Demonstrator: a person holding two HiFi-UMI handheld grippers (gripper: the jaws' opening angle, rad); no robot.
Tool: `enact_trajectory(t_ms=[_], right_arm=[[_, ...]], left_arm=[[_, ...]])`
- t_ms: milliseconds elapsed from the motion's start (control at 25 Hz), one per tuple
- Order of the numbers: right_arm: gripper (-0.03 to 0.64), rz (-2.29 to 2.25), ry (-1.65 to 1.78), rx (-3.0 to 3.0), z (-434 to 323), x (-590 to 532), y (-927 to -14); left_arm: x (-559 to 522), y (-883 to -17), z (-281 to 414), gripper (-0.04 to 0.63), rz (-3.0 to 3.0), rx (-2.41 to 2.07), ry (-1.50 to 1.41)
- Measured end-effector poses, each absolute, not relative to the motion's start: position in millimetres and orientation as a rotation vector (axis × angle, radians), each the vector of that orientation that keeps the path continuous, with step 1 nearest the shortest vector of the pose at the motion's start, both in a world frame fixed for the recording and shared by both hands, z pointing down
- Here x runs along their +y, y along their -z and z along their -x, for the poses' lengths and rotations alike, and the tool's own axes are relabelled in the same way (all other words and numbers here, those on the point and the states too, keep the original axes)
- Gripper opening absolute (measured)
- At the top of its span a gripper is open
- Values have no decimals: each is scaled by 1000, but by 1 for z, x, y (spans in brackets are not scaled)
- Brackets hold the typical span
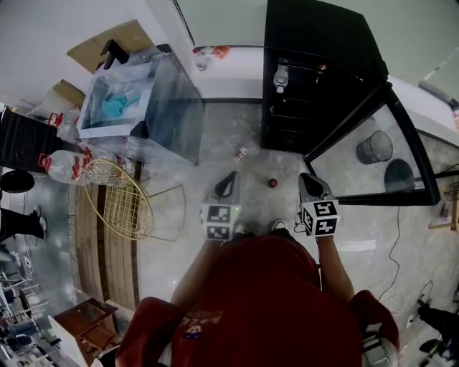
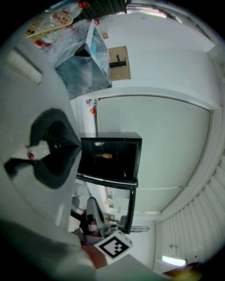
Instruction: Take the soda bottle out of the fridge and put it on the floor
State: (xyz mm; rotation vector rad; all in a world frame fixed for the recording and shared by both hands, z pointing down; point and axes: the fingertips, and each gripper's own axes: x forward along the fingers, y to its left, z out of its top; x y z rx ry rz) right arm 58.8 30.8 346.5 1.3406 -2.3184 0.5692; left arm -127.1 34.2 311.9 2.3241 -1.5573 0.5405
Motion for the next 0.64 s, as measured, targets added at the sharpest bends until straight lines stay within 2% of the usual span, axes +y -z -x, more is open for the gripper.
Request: enact_trajectory(t_ms=[640], right_arm=[[2,-1322,-547,-2320,-59,33,-346]], left_arm=[[39,-313,124,0,-2323,-1551,-555]])
